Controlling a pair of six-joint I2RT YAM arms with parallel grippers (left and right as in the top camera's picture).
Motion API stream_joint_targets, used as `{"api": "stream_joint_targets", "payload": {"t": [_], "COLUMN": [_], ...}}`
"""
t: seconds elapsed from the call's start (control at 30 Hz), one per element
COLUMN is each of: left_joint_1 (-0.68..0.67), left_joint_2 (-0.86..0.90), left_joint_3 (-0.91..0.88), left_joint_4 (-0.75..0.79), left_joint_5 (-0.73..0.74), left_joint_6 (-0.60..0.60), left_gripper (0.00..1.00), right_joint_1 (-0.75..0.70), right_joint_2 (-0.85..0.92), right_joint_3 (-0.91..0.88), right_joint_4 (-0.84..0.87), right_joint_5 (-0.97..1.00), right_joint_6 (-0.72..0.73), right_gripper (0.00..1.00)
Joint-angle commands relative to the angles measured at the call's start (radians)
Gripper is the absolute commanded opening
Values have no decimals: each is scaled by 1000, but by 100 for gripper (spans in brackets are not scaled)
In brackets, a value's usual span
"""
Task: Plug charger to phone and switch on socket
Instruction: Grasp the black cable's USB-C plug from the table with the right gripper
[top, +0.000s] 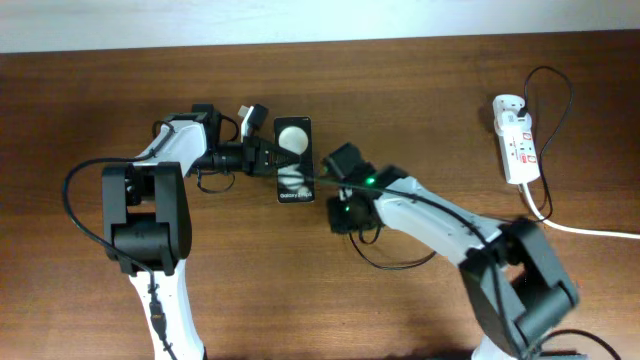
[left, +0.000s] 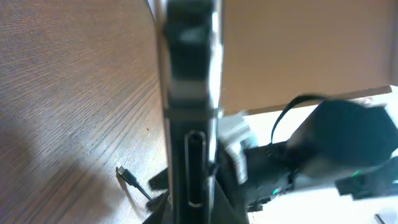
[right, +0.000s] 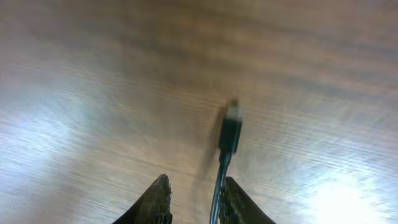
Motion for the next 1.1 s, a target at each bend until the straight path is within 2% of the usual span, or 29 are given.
{"api": "stream_joint_targets", "payload": {"t": [0.0,0.03,0.07,0.1,0.23,0.43,0.53,0.6,0.9,1.07], "left_joint_1": [9,9,9,9,9,9,9,9,9,9], "left_joint_2": [3,3,3,3,3,3,3,3,3,3], "left_joint_3": [-2,-2,-2,-2,-2,-2,-2,-2,-2,-2], "left_joint_4": [1,1,1,1,1,1,1,1,1,1], "left_joint_5": [56,56,56,56,56,56,55,55,55,55], "left_joint_6": [-6,-6,-6,-6,-6,-6,-5,-5,-5,-5], "left_gripper": [0,0,0,0,0,0,0,0,0,0], "right_joint_1": [16,16,15,10,-73,-301,-335,-335,-336,-336], "right_joint_2": [41,43,43,43,43,43,43,43,43,43], "right_joint_3": [7,7,7,8,9,8,8,8,8,8], "right_joint_4": [-53,-75,-103,-126,-177,-242,-256,-254,-207,-232], "right_joint_5": [64,93,150,190,208,158,146,163,167,144], "right_joint_6": [0,0,8,37,61,59,55,53,59,60], "right_gripper": [29,25,15,11,11,17,36,44,44,33]}}
